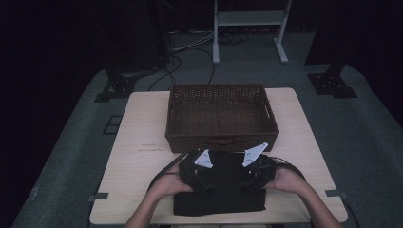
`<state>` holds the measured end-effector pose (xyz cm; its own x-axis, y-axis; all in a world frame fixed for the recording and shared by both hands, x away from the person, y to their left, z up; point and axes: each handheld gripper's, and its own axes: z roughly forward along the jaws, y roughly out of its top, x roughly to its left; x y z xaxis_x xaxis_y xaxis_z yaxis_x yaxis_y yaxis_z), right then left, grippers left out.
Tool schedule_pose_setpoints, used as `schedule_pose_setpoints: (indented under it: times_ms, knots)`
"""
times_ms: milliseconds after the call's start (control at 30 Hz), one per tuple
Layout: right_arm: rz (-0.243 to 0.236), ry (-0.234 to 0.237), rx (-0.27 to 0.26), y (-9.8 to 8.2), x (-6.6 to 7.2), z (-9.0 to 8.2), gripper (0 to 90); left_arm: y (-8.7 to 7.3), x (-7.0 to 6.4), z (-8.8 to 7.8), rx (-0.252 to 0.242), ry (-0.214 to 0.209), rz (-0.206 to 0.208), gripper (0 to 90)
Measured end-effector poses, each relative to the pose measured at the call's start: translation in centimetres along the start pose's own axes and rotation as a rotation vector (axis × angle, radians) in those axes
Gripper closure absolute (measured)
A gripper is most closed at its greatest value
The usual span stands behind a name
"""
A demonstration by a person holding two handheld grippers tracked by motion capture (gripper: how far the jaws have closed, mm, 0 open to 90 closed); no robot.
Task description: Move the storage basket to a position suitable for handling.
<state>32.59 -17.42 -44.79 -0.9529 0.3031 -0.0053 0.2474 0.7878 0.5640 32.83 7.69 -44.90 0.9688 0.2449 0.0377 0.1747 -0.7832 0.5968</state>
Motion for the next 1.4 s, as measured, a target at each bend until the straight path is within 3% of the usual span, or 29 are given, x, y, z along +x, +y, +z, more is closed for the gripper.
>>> schedule_pose_setpoints:
  times_ms: [133,300,633,700,933,1233,1400]
  knots:
    - [-0.009,0.0,0.034,-0.1,0.0,1.0,16.5,-0.3,0.1,1.0,0.035,-0.033,-0.007,3.6]
    - [-0.013,0.016,0.06,-0.1,0.0,1.9,13.8,-0.6,0.3,1.3,0.041,-0.045,-0.025,2.7]
    - [0.034,0.044,0.073,-0.5,-0.5,2.7,10.3,-0.9,0.8,2.1,0.055,-0.098,-0.095,2.9]
    - [0.038,0.048,0.084,-0.4,-0.5,2.8,10.3,-1.1,1.2,2.3,0.059,-0.124,-0.135,3.4]
    - [0.026,0.04,0.084,-0.4,-0.3,3.0,11.1,-0.9,1.0,2.5,0.067,-0.109,-0.154,5.9]
    - [0.008,0.046,0.096,-0.1,-0.2,2.9,23.3,-0.5,1.1,2.4,0.083,-0.112,-0.162,13.5]
    - [0.018,0.048,0.115,0.4,-0.5,2.7,36.2,-0.2,1.8,2.4,0.078,-0.143,-0.17,26.8]
